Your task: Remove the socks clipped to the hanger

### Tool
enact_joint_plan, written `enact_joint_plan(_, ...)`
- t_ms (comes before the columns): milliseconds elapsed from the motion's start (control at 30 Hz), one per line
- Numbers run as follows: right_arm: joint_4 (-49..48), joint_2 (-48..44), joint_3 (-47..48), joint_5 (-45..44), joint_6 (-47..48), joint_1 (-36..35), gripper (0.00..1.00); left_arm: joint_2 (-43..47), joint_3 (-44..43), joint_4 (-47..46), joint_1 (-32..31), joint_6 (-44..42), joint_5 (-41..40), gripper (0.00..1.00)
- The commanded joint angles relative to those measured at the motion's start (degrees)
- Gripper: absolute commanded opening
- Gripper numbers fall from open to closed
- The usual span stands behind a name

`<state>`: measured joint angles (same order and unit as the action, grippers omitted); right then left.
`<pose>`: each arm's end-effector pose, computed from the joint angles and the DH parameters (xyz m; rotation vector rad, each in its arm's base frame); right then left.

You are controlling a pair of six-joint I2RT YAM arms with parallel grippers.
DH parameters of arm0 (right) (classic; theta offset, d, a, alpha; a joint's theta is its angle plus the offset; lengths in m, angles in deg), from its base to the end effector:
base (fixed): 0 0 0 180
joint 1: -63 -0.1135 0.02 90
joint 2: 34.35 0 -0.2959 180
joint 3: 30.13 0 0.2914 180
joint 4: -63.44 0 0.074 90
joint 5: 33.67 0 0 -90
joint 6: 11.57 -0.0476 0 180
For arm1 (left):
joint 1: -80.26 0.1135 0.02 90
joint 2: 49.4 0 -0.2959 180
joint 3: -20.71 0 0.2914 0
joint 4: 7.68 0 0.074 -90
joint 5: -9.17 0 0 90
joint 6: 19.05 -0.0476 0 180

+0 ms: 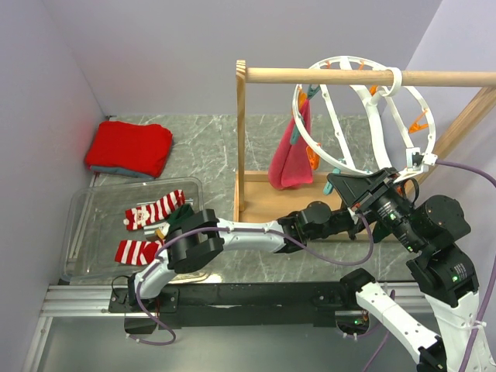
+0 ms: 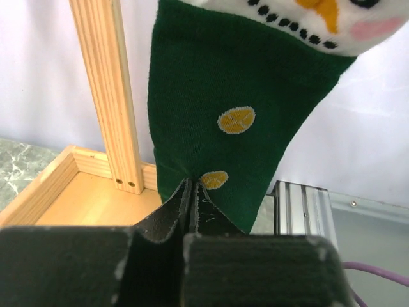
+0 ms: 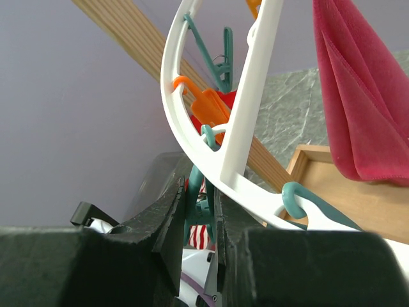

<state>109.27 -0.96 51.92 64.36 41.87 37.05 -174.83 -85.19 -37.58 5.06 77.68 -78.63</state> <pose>0.0748 0.0438 0.5011 0.0304 1.6032 0.9677 0.1479 -0.5668 0.2791 0.8733 1.2219 -1.2026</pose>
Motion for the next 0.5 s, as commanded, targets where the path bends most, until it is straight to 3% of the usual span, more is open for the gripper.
enact_joint_plan(0, -0.5, 0.1, 0.6, 3.7, 0.6, -0.4, 0.02, 3.0, -0.5, -2.4, 0.4, 1.5, 1.1, 0.01)
enact_joint_plan(67, 0.1, -0.1, 0.8, 3.4, 0.9, -0.4, 0.02, 3.7, 1.0, -2.4, 0.7, 1.4, -0.4, 0.04)
enact_joint_plan(100, 0.3, -0.2, 0.8, 3.3, 1.0, -0.4, 0.02, 4.3, 1.6, -2.6, 0.9, 1.5, -0.4, 0.15)
enact_joint_plan(133, 0.3, -0.3, 0.9, 3.1, 1.0, -0.4, 0.02, 4.6, 2.1, -2.8, 1.1, 2.0, -1.4, 0.36)
enact_joint_plan(167, 0.5, -0.3, 0.9, 3.0, 1.1, -0.4, 0.02, 4.8, 2.8, -3.0, 1.7, 2.5, -1.9, 0.71)
enact_joint_plan(233, 0.8, -0.4, 1.1, 2.8, 1.1, -0.4, 0.02, 4.8, 2.1, -0.8, 2.8, 4.3, -1.1, 0.93)
enact_joint_plan(267, 0.8, -0.6, 1.1, 2.8, 1.2, -0.4, 0.02, 4.5, 1.0, 0.1, 4.0, 5.3, 0.8, 0.99)
enact_joint_plan(467, 1.1, -0.7, 1.3, 2.6, 1.4, -0.4, 0.02, 1.9, -1.8, -1.8, 5.3, 4.7, 3.3, 0.96)
